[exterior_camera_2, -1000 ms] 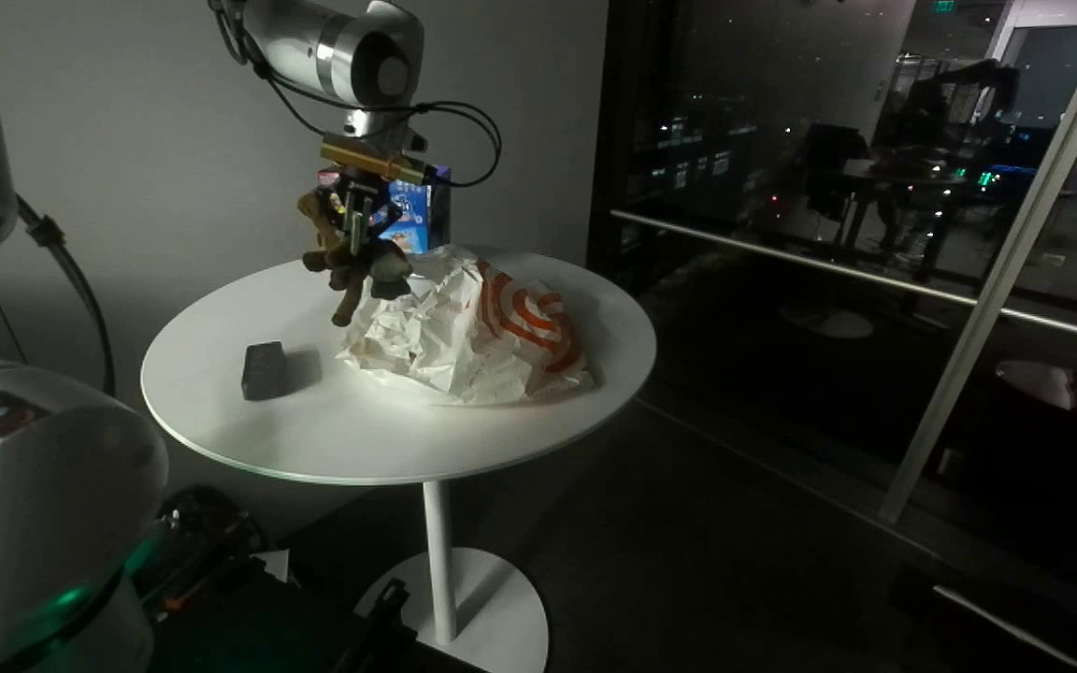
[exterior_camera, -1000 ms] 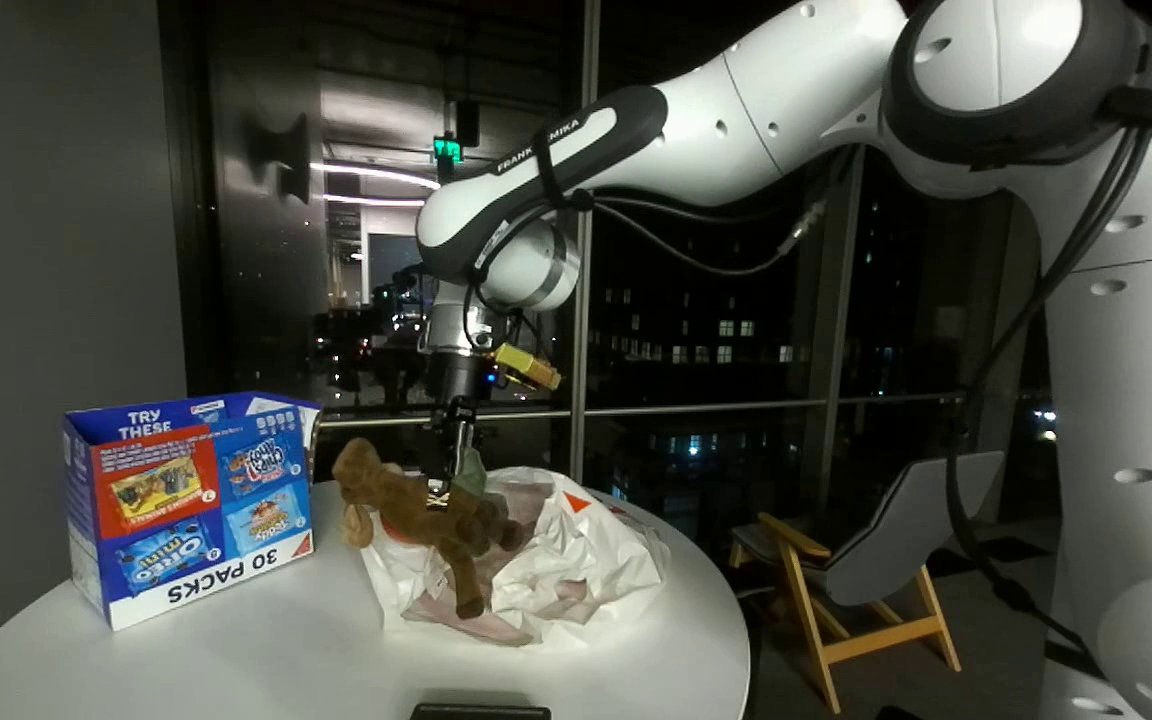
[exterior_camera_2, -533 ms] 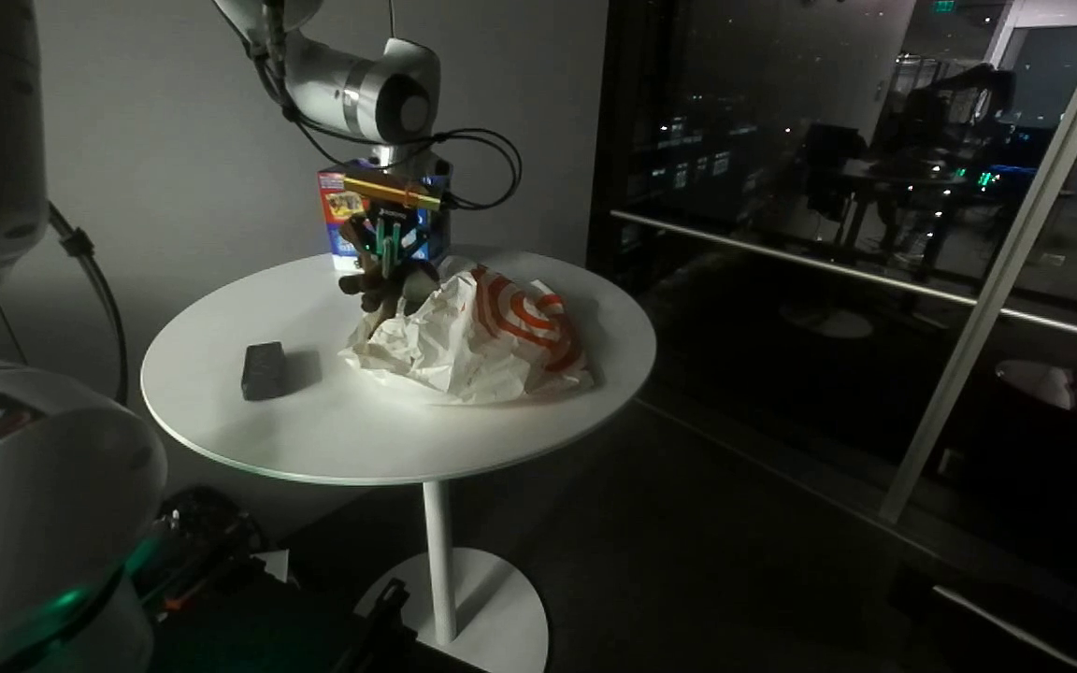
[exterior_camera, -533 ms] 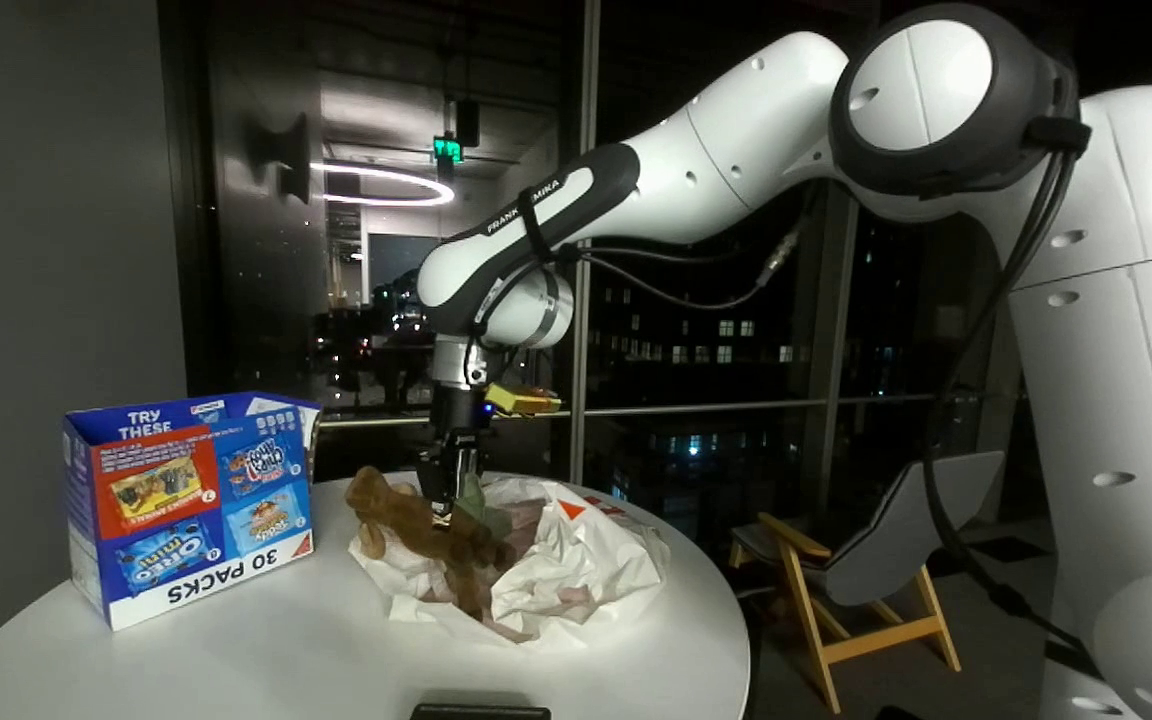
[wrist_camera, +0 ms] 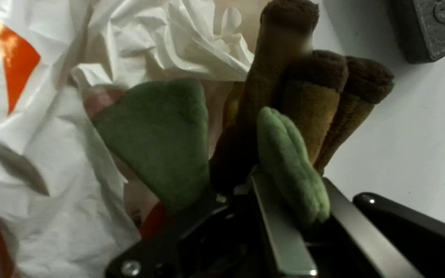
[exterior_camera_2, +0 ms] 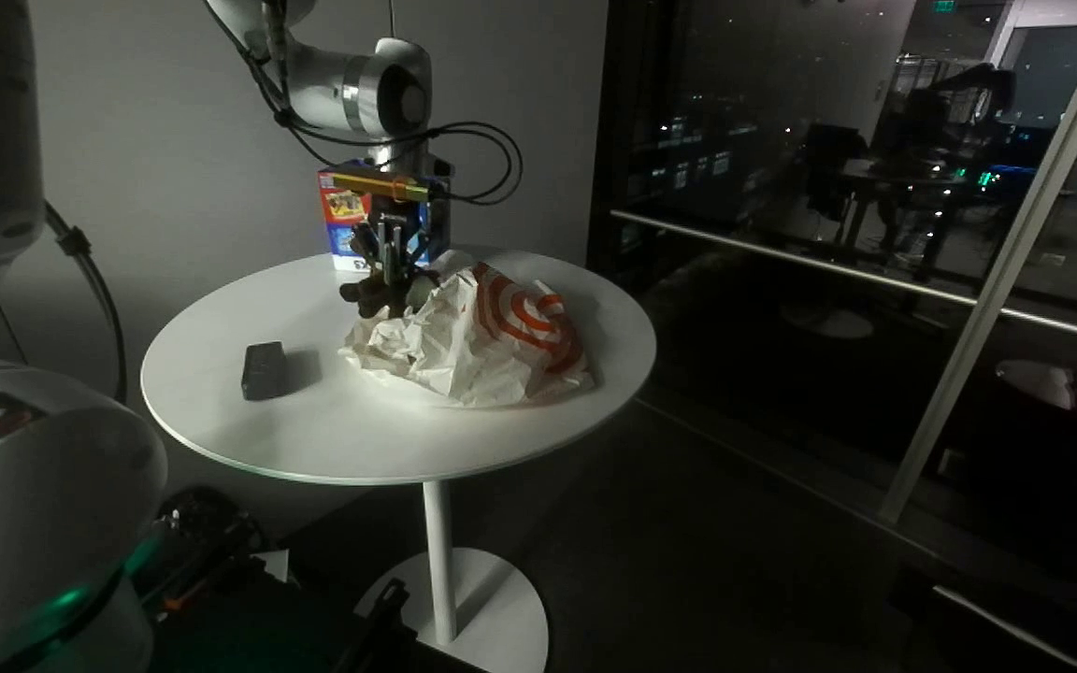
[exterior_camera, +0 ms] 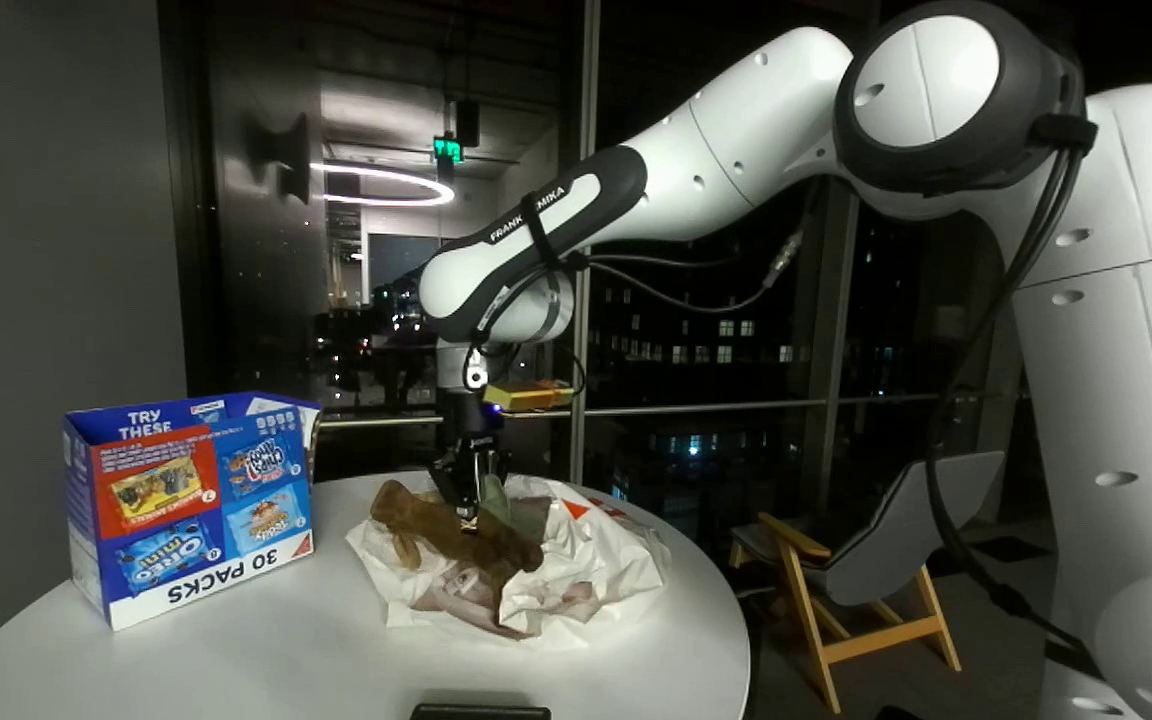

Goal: Move the plastic bag to the left and put the toy moose and eraser inside the plastic bag

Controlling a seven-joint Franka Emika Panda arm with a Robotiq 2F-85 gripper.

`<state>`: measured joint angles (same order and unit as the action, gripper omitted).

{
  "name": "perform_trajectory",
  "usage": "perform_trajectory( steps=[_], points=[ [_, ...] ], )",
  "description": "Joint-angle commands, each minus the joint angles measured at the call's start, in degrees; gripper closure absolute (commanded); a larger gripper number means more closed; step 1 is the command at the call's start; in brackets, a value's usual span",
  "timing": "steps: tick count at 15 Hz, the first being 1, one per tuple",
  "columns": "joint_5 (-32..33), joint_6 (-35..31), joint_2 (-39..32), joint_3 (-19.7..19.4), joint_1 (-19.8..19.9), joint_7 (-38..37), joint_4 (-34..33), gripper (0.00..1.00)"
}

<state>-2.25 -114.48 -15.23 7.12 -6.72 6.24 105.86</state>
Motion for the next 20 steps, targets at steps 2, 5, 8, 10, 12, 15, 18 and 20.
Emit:
perform_trajectory(
  steps=[2, 5, 8, 10, 12, 15, 18, 20],
  points=[
    [4.3, 8.1, -0.5, -0.6, -0.8, -4.8, -1.6, 0.85],
    [5.5, 10.4, -1.4, -0.8, -0.7, -6.0, -1.6, 0.85],
    [10.9, 8.7, -1.6, -1.5, -1.6, -9.1, -0.9, 0.84],
    [15.8, 7.6, -1.9, -1.8, -2.4, -11.4, -0.6, 0.83],
    [17.9, 8.0, -2.1, -1.7, -2.5, -13.0, -0.8, 0.83],
    [17.2, 7.4, -1.8, -1.3, -2.1, -12.5, -0.6, 0.54],
    [15.8, 7.5, -1.7, -1.1, -1.8, -11.6, -0.7, 0.31],
    [14.0, 8.2, -1.3, -0.7, -1.4, -9.6, -0.8, 0.17]
  ],
)
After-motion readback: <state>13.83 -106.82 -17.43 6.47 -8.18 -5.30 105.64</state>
